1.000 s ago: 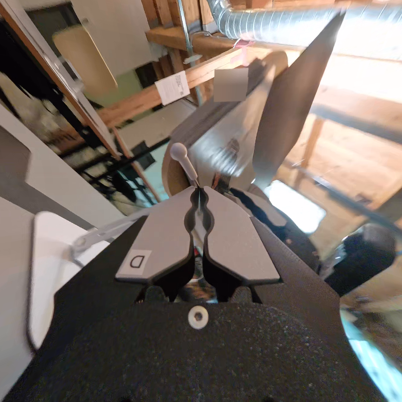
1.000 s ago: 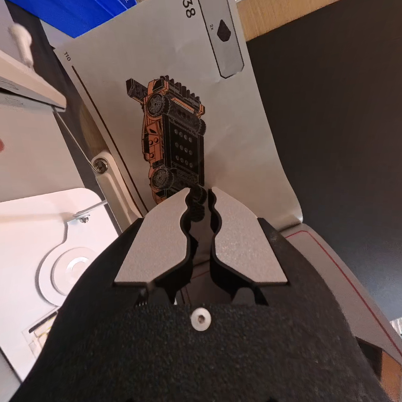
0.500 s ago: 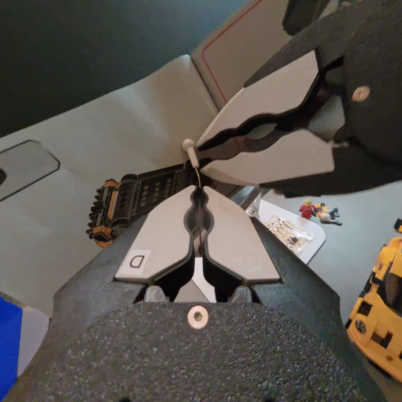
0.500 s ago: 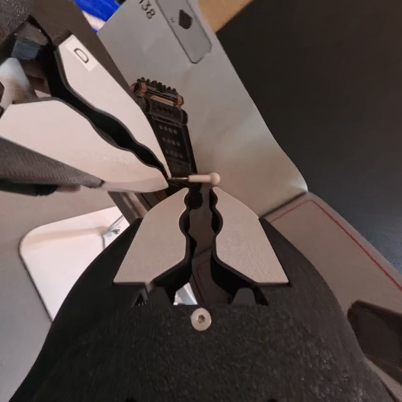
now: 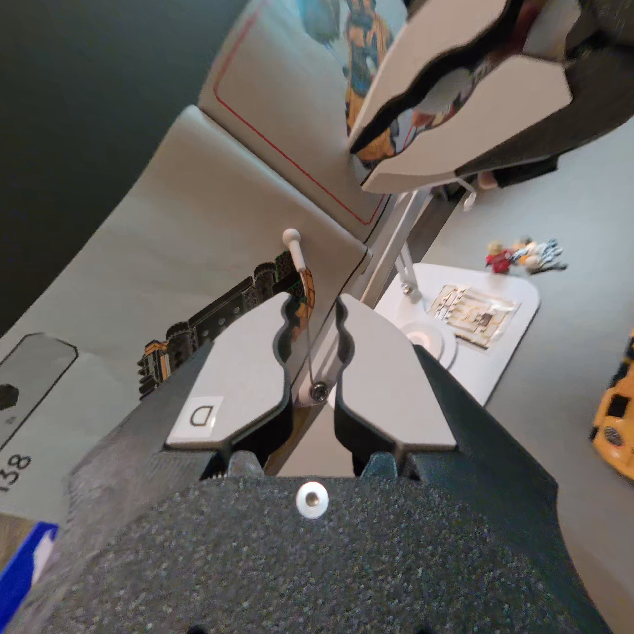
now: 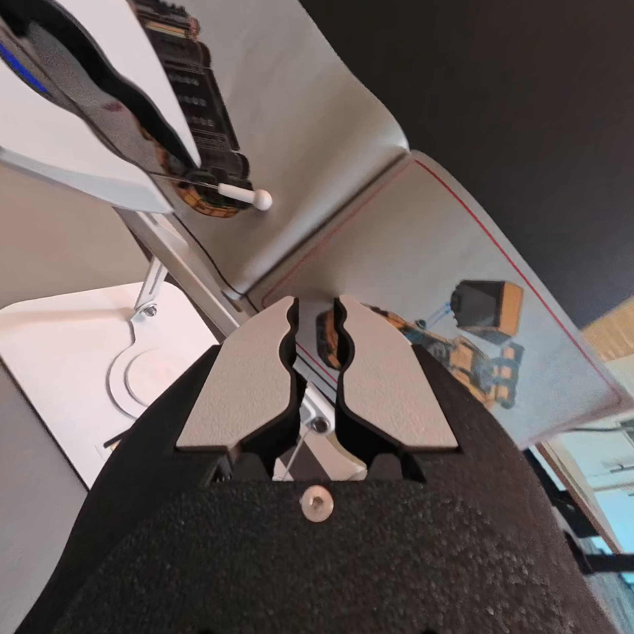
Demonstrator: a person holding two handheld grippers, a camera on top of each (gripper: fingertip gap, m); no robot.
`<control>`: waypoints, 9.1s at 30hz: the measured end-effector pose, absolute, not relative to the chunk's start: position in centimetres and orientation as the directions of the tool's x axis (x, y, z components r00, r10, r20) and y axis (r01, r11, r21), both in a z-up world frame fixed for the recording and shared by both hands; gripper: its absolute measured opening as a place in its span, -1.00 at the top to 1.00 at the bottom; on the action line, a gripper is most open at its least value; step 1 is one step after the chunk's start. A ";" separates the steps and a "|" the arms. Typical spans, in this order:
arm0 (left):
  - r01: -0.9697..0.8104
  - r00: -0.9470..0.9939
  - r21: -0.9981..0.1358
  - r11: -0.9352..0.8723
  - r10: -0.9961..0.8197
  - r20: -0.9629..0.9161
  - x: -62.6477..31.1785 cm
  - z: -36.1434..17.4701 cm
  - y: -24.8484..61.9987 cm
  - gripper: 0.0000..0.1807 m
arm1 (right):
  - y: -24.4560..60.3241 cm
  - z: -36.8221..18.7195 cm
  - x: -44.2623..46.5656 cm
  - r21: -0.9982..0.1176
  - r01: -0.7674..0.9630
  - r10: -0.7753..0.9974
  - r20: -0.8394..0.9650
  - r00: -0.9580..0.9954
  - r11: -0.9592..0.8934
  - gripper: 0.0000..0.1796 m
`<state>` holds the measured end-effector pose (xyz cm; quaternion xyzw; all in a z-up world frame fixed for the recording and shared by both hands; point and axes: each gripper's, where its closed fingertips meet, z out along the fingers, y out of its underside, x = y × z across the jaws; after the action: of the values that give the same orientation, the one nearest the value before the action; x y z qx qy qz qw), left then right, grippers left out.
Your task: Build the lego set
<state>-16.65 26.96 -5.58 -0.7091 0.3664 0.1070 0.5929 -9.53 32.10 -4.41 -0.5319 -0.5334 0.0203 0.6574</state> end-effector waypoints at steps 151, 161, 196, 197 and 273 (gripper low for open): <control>-0.122 0.986 -0.993 0.010 -0.118 -0.122 -22.1 -2.3 26.6 1.00 | 21.5 -2.1 -2.3 -0.976 -0.090 0.769 0.096 0.632 0.196 0.99; -0.235 0.958 -0.970 -0.056 -0.182 -0.222 -19.4 -5.7 28.3 1.00 | 20.9 -2.2 -2.6 -0.976 -0.057 0.773 0.131 0.621 0.211 0.98; 0.061 0.997 -0.567 -0.821 0.028 0.068 -48.9 -14.1 5.1 0.68 | 22.4 -2.6 5.5 -0.987 -0.138 0.743 -0.034 0.668 0.080 0.95; 0.095 0.993 -0.499 -0.861 0.050 0.103 -49.6 -16.2 4.1 0.65 | 22.4 -2.6 5.5 -0.986 -0.152 0.751 -0.055 0.658 0.061 0.95; -0.255 0.887 -0.688 -0.679 -0.447 0.113 -31.5 -10.5 5.7 0.78 | 22.1 -5.3 6.9 -0.990 0.033 0.687 0.117 0.717 0.135 0.96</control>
<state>-31.53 5.72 -10.54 -0.9059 0.1937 -0.1375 0.3505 6.87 22.06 -5.31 -0.6140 -0.2932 0.2357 0.6939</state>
